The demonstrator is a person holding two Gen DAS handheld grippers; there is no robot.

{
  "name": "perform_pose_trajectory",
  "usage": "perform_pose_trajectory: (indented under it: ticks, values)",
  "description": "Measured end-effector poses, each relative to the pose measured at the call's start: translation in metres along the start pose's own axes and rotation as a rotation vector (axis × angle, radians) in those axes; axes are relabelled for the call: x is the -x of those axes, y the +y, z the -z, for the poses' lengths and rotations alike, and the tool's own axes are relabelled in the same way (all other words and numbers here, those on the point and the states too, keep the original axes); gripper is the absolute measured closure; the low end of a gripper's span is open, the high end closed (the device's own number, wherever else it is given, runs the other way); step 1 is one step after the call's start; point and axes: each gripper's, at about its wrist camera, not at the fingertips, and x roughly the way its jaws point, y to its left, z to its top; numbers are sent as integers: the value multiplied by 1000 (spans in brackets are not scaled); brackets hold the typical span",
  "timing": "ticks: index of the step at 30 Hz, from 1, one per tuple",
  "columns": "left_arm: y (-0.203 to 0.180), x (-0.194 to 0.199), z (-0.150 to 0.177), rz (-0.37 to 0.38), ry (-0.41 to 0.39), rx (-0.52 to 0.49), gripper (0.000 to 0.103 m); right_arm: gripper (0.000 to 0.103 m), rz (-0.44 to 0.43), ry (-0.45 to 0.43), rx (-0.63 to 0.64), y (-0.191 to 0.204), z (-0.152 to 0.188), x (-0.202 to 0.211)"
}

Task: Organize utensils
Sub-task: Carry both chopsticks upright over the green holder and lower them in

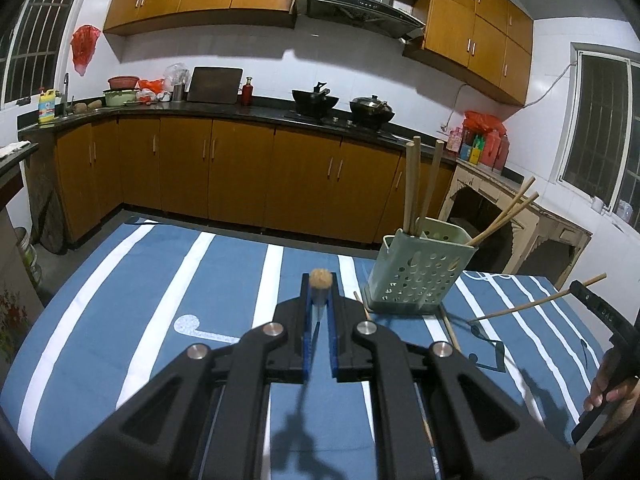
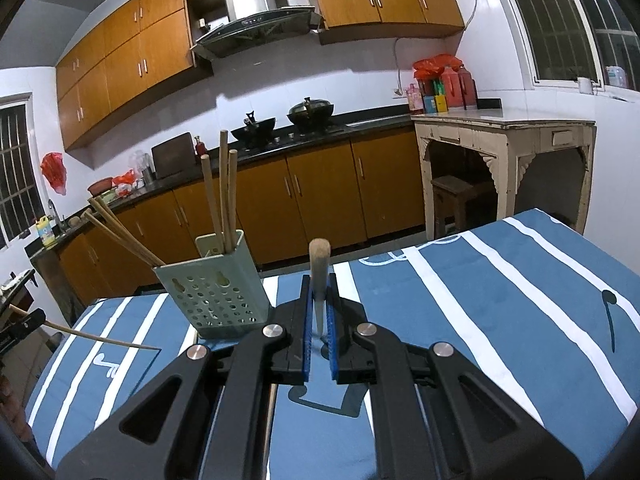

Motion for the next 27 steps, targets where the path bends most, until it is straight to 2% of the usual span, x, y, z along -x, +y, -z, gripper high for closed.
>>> perform_pose_trajectory:
  ticks: [7,18,22,27]
  values:
    - [-7,8,-16,21,-39,-9,95,96,-60,-31,-23,4,-21,8]
    - [-28,26,-50,94,-105,-29,95,96,-217,-66,-39,29,-56,25]
    - [-44,32,-68,138,-154,-22,95,96,-266,-135,-26,49,-76,32]
    - [-74,43,-97,184,-273,-2,95,96,-275,-254,2,69,-100,37]
